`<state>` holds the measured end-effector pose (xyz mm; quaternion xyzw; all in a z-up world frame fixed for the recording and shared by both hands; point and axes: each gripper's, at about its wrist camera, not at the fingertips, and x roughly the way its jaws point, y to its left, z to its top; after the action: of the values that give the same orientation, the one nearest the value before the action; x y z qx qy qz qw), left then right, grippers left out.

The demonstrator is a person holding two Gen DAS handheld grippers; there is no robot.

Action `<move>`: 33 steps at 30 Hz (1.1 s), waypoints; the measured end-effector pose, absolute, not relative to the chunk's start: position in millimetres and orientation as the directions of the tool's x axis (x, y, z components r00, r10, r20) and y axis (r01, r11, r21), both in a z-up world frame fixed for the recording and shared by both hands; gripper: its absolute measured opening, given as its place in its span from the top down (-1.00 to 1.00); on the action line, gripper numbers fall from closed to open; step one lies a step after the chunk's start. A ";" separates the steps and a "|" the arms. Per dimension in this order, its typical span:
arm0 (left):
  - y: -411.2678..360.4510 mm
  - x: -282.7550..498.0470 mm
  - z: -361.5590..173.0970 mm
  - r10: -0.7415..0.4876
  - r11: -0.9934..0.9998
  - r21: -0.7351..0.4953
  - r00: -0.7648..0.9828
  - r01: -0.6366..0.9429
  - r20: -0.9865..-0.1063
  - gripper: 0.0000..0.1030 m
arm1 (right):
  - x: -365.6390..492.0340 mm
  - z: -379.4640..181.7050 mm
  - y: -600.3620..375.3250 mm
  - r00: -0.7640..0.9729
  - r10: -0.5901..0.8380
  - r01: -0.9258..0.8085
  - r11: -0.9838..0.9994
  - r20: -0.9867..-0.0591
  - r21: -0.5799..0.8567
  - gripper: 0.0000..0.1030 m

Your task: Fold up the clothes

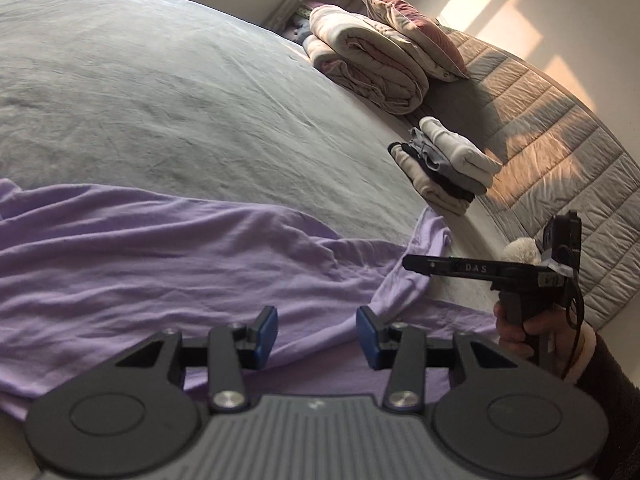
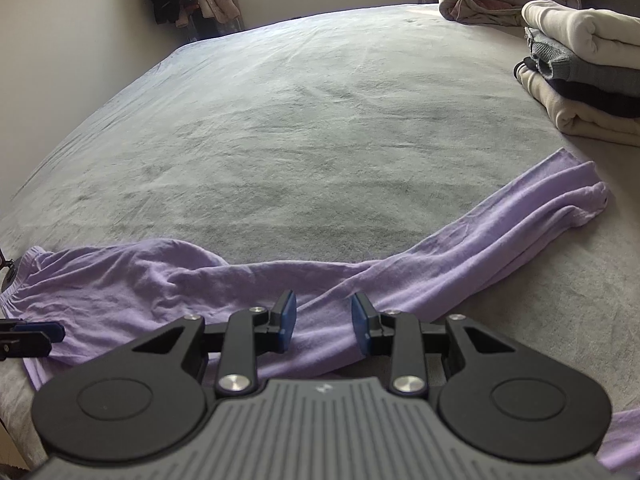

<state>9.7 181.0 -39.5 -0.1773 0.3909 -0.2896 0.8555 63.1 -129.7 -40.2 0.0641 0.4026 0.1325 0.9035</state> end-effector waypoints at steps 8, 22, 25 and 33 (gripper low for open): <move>126.4 24.2 -47.0 -0.688 0.724 -0.513 0.424 0.461 -0.589 0.19 | 68.6 -46.2 -123.7 0.642 0.268 -0.182 0.963 -0.718 0.196 0.32; 106.0 32.3 -50.6 -0.638 0.766 -0.447 0.462 0.462 -0.616 1.00 | 54.6 -31.8 -129.7 0.727 0.226 -0.189 0.974 -0.648 0.127 0.99; 113.5 29.9 -41.9 -0.648 0.761 -0.464 0.497 0.454 -0.577 1.00 | 48.0 -15.2 -134.7 0.758 0.228 -0.187 0.974 -0.612 0.131 0.99; 136.0 13.7 -8.8 -0.716 0.694 -0.524 0.548 0.493 -0.432 1.00 | 18.2 26.7 -141.8 0.825 0.235 -0.200 0.972 -0.513 0.125 0.99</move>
<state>13.7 136.0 -8.8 -0.1735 0.3211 -0.3505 0.8625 18.2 -141.8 26.7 0.0328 0.2726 0.1139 0.9548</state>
